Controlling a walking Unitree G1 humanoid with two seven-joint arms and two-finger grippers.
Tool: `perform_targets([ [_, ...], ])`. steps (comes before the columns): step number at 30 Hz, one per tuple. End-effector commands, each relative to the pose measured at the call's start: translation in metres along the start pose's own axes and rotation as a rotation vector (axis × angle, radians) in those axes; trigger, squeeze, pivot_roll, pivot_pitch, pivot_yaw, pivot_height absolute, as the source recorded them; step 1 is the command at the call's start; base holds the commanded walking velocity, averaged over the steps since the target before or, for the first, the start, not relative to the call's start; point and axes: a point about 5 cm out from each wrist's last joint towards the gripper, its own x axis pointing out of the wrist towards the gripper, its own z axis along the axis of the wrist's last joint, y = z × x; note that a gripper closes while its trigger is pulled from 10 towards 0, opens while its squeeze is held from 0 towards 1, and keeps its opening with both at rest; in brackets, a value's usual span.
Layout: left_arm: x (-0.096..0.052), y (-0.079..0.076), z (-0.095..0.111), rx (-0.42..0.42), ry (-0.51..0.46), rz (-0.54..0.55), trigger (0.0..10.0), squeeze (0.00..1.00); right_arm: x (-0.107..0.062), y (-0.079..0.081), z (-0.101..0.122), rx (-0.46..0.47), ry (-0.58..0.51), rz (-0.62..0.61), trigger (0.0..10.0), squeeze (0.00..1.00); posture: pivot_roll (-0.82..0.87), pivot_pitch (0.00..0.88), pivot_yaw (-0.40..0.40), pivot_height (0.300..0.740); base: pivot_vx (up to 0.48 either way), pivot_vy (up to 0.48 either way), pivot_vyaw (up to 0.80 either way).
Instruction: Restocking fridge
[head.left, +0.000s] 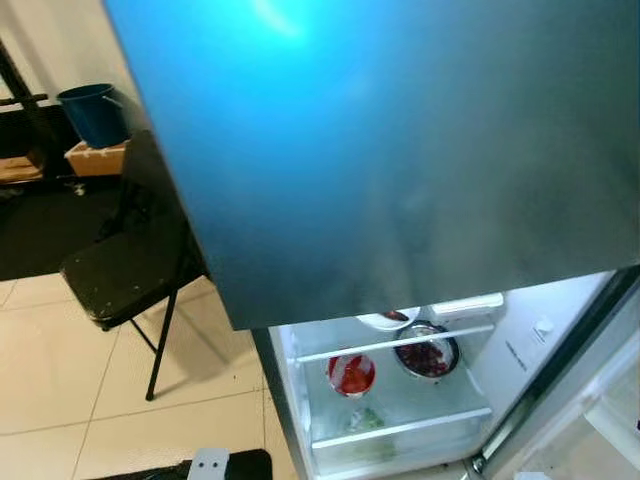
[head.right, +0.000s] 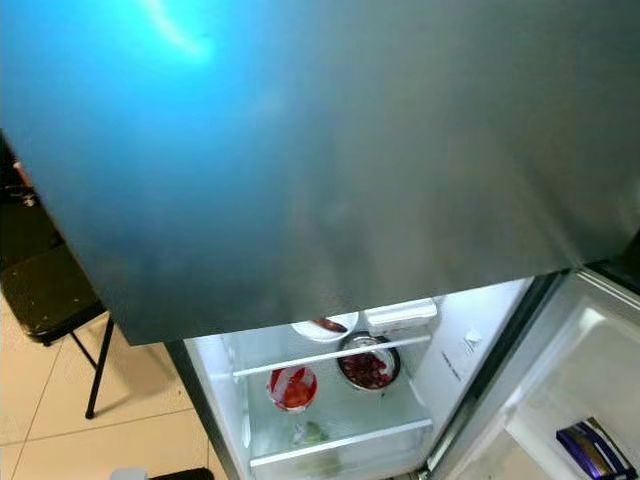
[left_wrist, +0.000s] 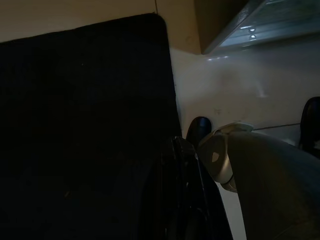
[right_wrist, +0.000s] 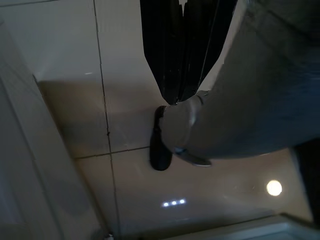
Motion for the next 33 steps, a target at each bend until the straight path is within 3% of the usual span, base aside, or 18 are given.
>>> perform_targets([
  [1, 0.0, 0.001, -0.002, 0.017, 0.013, -0.005, 10.0, 0.0, 0.0, 0.001, -0.004, 0.002, 0.018, 0.0, 10.0, 0.0, 0.07, 0.0, -0.039, 0.74, 0.0, 0.0, 0.0],
  [15, 0.003, -0.012, 0.001, 0.009, 0.019, -0.026, 10.0, 0.0, -0.002, -0.006, -0.004, 0.003, 0.028, -0.027, 10.0, 0.0, 0.03, 0.0, -0.055, 0.74, 0.0, 0.0, 0.0],
  [23, 0.006, -0.026, 0.009, 0.019, 0.008, -0.032, 10.0, 0.0, 0.0, -0.011, 0.013, -0.002, -0.008, -0.037, 10.0, 0.0, -0.01, 0.0, -0.056, 0.74, 0.0, 0.0, 0.0],
  [33, 0.006, -0.026, 0.007, 0.022, 0.018, -0.034, 10.0, 0.0, 0.0, -0.011, 0.015, 0.009, -0.013, -0.041, 10.0, 0.0, -0.02, 0.0, -0.051, 0.74, 0.0, 0.0, 0.0],
])
